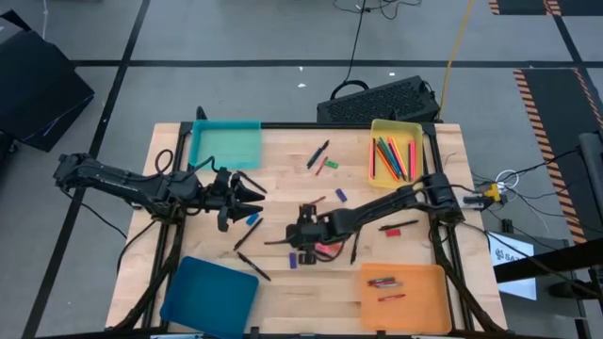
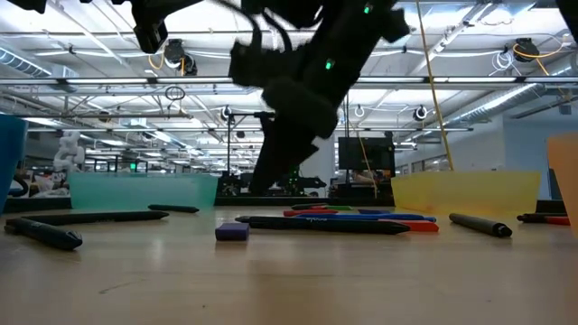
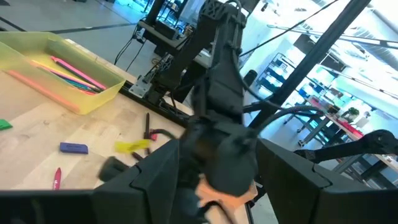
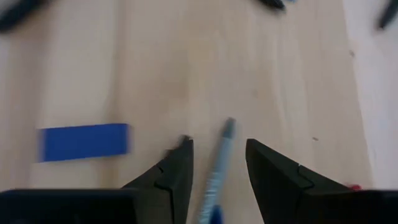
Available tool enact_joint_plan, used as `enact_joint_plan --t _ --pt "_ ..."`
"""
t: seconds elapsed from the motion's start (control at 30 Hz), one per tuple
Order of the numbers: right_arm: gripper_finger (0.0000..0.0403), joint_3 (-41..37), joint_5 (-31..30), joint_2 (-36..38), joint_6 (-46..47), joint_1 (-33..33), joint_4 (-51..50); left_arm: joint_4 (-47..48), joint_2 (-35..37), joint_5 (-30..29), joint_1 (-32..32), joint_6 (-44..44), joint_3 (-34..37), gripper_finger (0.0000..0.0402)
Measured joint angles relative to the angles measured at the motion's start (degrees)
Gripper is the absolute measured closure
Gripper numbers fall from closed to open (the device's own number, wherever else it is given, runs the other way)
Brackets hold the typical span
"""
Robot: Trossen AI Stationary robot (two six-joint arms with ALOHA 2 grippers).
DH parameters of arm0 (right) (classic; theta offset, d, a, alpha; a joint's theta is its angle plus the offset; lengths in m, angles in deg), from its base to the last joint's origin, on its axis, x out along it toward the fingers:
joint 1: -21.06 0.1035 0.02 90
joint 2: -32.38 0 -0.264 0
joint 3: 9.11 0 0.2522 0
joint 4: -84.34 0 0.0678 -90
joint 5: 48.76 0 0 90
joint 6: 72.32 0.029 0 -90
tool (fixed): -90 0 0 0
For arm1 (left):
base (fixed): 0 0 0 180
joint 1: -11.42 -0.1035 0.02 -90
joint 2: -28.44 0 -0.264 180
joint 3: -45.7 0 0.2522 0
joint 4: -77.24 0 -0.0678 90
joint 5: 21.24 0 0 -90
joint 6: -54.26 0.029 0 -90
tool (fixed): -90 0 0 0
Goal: Sort crayons/erasers/pens/pencils in bins
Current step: Put the gray crayon into the orange bin
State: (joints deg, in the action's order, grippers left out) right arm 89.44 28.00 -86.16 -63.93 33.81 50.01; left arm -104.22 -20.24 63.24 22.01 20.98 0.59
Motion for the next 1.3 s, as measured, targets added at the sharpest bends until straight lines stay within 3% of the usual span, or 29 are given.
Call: enact_joint_plan --t 0.37,0.77,0.97,1.13,1.3 --pt "0.0265 -0.34 -0.04 -4.09 -0.04 -0.74 0.53 0.0 0.0 0.01 0.02 0.01 0.0 0.0185" --pt "0.0356 -0.41 1.25 -4.22 4.24 -1.72 -0.09 0.0 -0.01 0.02 0.02 0.02 0.0 0.0185" --pt "0.0381 -0.43 2.87 -4.05 4.61 -2.21 -0.11 0.0 -0.02 0.0 0.02 0.02 0.0 0.0185" --pt "0.0377 -0.93 2.98 -0.81 2.41 -1.64 -0.85 0.0 -0.01 0.02 0.02 0.02 0.0 0.0185" --pt "0.0377 -0.67 2.99 8.14 1.24 1.61 -3.15 0.02 0.0 0.02 0.02 0.02 0.0 0.0185"
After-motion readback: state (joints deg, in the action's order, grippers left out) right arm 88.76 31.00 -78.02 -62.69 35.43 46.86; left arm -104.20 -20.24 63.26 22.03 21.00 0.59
